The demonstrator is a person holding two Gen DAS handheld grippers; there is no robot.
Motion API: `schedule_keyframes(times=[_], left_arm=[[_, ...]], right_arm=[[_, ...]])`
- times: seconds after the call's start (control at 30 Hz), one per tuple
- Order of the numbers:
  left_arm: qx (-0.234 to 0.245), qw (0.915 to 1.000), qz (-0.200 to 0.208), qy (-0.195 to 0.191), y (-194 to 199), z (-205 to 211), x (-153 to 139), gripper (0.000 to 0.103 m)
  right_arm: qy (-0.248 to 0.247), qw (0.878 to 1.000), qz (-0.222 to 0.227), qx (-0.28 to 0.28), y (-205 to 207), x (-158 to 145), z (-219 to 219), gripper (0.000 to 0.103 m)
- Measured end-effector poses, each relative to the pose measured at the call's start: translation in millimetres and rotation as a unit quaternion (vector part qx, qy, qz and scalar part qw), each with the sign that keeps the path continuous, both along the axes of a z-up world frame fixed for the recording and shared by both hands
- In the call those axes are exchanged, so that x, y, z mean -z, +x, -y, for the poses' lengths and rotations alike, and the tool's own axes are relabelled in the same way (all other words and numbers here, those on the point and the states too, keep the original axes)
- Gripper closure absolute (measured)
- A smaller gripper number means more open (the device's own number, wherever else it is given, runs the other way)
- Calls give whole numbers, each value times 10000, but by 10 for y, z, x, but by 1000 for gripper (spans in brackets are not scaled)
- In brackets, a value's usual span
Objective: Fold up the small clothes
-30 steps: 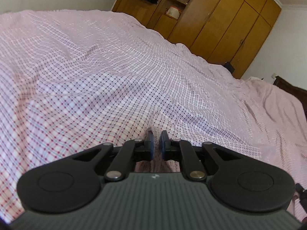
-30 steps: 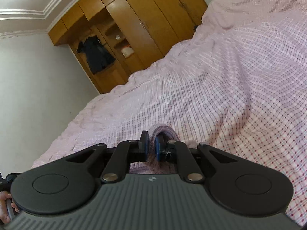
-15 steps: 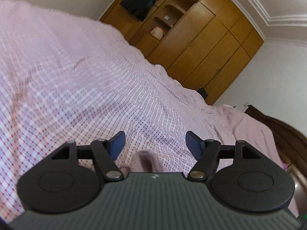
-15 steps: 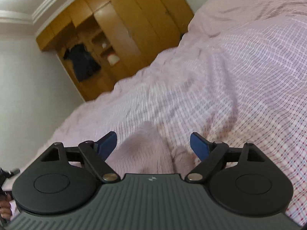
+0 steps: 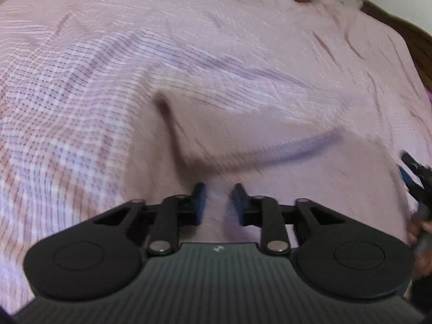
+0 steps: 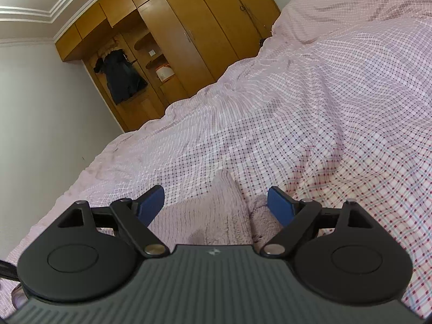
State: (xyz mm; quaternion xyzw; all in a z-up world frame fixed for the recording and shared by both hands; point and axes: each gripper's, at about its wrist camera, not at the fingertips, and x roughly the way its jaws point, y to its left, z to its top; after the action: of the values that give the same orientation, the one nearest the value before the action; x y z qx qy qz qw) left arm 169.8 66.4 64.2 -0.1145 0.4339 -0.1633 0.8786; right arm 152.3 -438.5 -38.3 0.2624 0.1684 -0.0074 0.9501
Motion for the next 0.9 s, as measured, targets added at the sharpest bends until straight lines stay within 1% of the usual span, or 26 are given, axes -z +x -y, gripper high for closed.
schedule_keyframes(times=[0.03,0.07,0.1,0.13,0.17,0.2,0.23,0.27,0.3,0.37,0.47,0.5,0.53,0.57,0.6,0.63,0.67,0.7,0.73,0.77,0.8,0.83,0.87,0.9], left_arm=[[-198,9992,236,-258,3,-73,7,80],[-540,9959,591,-418,-28,-150,-20,77],[-1068,9872,1156,-241,-110,-196,-83,71],[-1420,9772,1578,68,-181,-205,-135,52],[-1659,9662,1933,383,-242,-202,-179,44],[-1743,9585,2188,558,-289,-211,-213,45],[-1749,9572,2244,531,-309,-237,-236,44],[-1766,9576,2238,411,-322,-266,-253,44],[-1778,9583,2224,237,-330,-295,-267,44],[-1757,9609,2138,104,-325,-306,-292,44],[-1730,9658,1923,152,-384,-330,-338,45],[-1639,9690,1835,212,-464,-294,-359,46],[-1523,9714,1787,362,-569,-239,-375,46],[-1328,9721,1836,614,-672,-147,-381,47],[-1099,9692,1972,987,-866,-8,-393,49],[-879,9626,2125,1435,-1065,135,-368,55],[-719,9561,2216,1779,-1236,244,-324,68],[-600,9519,2222,2025,-1379,340,-257,78],[-488,9522,2124,2141,-1434,390,-140,95],[-424,9561,1955,2140,-1447,408,-16,97],[-539,9581,1750,2203,-1426,391,161,100],[-652,9542,1813,2287,-1450,374,258,100],[-655,9514,1891,2342,-1461,374,282,100],[-674,9489,1894,2431,-1477,397,254,100]], right_arm=[[-22,10000,-21,-8,14,-1,-6,15],[-43,10000,-36,-23,25,-1,-12,15],[-53,10000,-45,-39,32,-1,-16,15],[-54,10000,-55,-52,37,1,-18,15],[-50,10000,-61,-60,41,3,-15,15],[-42,9999,-63,-67,44,7,-12,15],[-34,9999,-64,-71,44,8,-12,15],[-32,9999,-67,-73,45,10,-10,15],[-38,9999,-72,-76,51,16,-9,15],[-98,9999,-102,-91,52,8,-23,15],[-315,9995,-13,-27,-6,-42,-73,15],[-462,9989,72,27,-46,-83,-108,15],[-639,9978,176,81,-98,-143,-156,15],[-800,9964,279,101,-155,-213,-208,15],[-931,9948,401,82,-224,-285,-265,15],[-1018,9933,540,18,-317,-359,-332,15],[-1060,9922,647,-107,-416,-414,-397,15],[-1075,9910,736,-314,-538,-450,-479,16],[-1029,9896,800,-607,-686,-451,-574,18],[-914,9880,817,-944,-827,-411,-659,25],[-802,9866,666,-1252,-926,-341,-747,30],[-738,9867,235,-1430,-967,-238,-844,42],[-719,9858,-265,-1494,-971,-99,-918,55],[-769,9844,-528,-1494,-981,28,-961,58]])
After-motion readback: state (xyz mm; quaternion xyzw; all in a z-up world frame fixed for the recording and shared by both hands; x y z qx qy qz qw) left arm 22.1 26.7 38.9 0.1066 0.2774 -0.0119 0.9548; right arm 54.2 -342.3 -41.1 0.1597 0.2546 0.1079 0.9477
